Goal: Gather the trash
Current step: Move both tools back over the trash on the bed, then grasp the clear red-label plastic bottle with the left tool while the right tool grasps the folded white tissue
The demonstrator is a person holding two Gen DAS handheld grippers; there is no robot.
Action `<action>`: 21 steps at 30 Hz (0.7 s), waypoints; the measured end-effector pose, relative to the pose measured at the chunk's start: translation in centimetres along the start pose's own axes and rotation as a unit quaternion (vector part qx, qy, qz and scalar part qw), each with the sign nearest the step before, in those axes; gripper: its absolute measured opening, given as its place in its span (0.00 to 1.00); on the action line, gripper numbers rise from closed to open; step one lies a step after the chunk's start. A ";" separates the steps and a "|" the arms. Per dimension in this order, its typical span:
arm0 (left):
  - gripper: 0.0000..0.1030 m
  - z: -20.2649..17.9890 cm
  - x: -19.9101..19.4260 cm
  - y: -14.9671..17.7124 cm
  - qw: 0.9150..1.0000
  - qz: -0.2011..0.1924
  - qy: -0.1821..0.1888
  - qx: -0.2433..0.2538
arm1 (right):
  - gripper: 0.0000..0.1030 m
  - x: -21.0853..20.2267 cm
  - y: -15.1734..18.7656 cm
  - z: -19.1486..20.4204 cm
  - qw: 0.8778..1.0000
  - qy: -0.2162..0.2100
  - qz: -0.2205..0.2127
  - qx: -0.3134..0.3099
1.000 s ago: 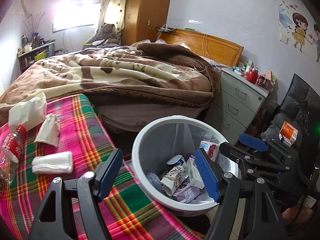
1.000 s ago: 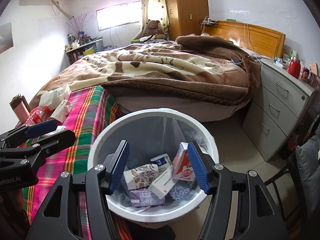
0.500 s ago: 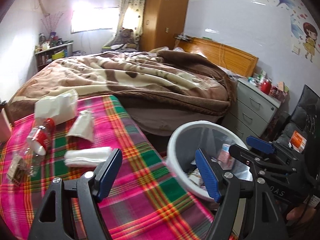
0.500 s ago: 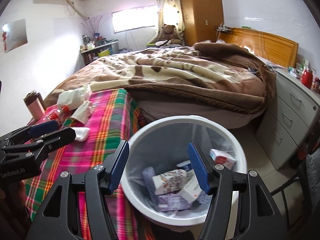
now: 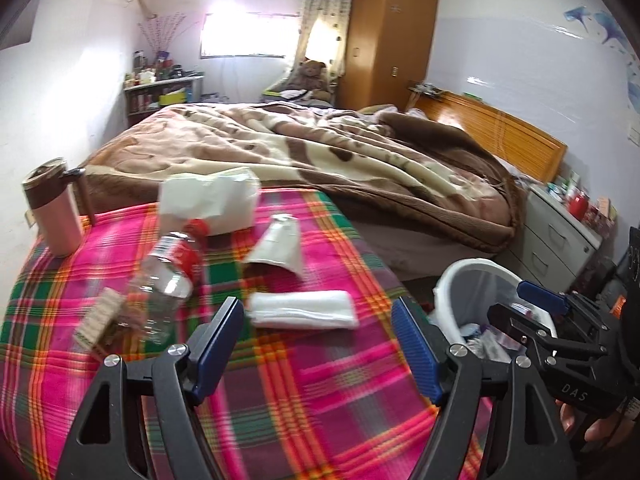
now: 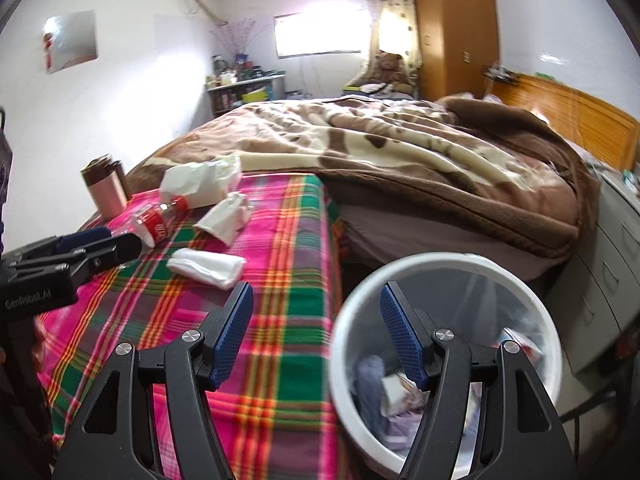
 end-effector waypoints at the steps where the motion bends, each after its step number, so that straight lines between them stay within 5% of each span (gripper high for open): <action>1: 0.76 0.7 -0.1 0.0 1.000 -0.001 -0.005 -0.003 | 0.65 0.4 -0.2 0.7 1.000 -0.005 0.000 -0.007; 21: 0.78 12.1 3.9 0.3 0.996 0.042 -0.064 -0.041 | 0.66 8.2 -0.3 9.2 0.989 -0.089 0.065 -0.101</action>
Point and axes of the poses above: each gripper's, at about its wrist camera, not at the fingertips, and x roughly the way its jaws point, z to its left, y to its underside, the point moved 9 cm from there along x, roughly the way its jaws point, and after that the axes turned 6 degrees about x, right-handed, at the moved point
